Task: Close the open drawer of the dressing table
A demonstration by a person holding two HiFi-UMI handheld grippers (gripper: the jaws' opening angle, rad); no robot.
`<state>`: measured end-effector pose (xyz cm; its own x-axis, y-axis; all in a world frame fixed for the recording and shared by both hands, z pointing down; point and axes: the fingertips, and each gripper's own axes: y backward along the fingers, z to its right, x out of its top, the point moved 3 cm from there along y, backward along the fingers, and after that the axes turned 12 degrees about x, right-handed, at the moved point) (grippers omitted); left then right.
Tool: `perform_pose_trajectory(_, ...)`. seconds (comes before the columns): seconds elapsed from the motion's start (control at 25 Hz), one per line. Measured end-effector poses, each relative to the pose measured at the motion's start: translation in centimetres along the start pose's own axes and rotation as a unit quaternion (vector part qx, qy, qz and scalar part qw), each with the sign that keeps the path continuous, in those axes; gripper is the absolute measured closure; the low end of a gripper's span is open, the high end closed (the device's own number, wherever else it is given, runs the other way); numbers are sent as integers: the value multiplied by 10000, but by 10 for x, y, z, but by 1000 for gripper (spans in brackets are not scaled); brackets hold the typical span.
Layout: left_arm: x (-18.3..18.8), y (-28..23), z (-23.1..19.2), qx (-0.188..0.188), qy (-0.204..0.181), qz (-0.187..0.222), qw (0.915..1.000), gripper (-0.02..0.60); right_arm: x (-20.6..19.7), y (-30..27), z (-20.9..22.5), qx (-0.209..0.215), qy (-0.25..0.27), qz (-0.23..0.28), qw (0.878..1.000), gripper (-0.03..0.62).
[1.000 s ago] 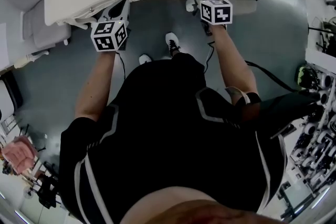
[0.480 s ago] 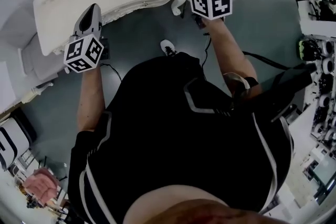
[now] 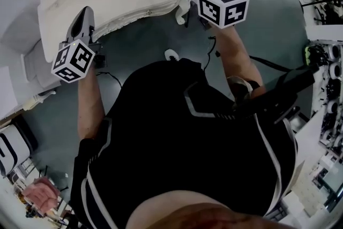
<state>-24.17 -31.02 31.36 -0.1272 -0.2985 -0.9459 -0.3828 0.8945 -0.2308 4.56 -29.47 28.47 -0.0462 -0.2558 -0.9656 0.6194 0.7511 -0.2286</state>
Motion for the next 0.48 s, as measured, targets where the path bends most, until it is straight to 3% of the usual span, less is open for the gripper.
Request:
perform_pose_trajectory(0.2,23,9,9,35,-345,281,9990,578,17,4,-5,-5,203,144,9997,589)
perform_pose_trajectory(0.36,44,15,12,-44,-89,537,9985,578,30,9,-5,-115,172,322,9993,591)
perform_pose_trajectory(0.48,52,18,16,-152,35,506,9986,578,34,12,-7,-89,229,325,9992,591)
